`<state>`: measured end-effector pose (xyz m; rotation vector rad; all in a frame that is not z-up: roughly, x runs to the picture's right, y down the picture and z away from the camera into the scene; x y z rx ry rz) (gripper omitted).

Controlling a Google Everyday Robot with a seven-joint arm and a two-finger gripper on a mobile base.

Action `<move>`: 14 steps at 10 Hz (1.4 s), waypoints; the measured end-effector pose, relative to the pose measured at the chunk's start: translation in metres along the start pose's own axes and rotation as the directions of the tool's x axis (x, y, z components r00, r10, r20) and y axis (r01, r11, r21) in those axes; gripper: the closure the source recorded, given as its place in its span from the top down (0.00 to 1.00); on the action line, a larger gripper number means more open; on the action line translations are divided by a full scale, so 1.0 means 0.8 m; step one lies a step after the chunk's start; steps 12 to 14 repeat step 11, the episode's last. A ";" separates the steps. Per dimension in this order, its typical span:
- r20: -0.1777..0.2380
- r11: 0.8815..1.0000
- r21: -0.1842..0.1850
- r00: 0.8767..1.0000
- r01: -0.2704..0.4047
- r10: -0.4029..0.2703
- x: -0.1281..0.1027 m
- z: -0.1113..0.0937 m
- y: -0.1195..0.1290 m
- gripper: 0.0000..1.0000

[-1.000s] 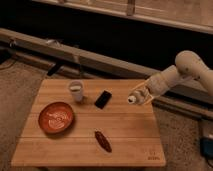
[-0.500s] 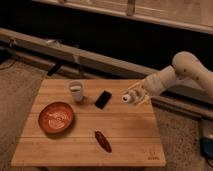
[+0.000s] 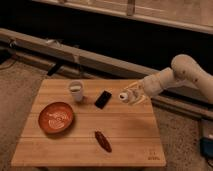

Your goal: Stand the bottle upright

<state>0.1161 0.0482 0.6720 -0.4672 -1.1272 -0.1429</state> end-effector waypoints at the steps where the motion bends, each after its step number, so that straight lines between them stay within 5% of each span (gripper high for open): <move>1: 0.026 1.000 0.008 1.000 -0.002 0.002 -0.002 0.002 -0.002 0.00; 7: 0.067 1.000 0.029 0.998 -0.006 0.004 -0.003 0.001 -0.007 0.00; 11: 0.172 0.998 0.053 0.985 -0.033 0.023 0.001 0.005 -0.006 0.00; 14: 0.172 0.998 0.053 0.985 -0.033 0.023 0.001 0.005 -0.006 0.00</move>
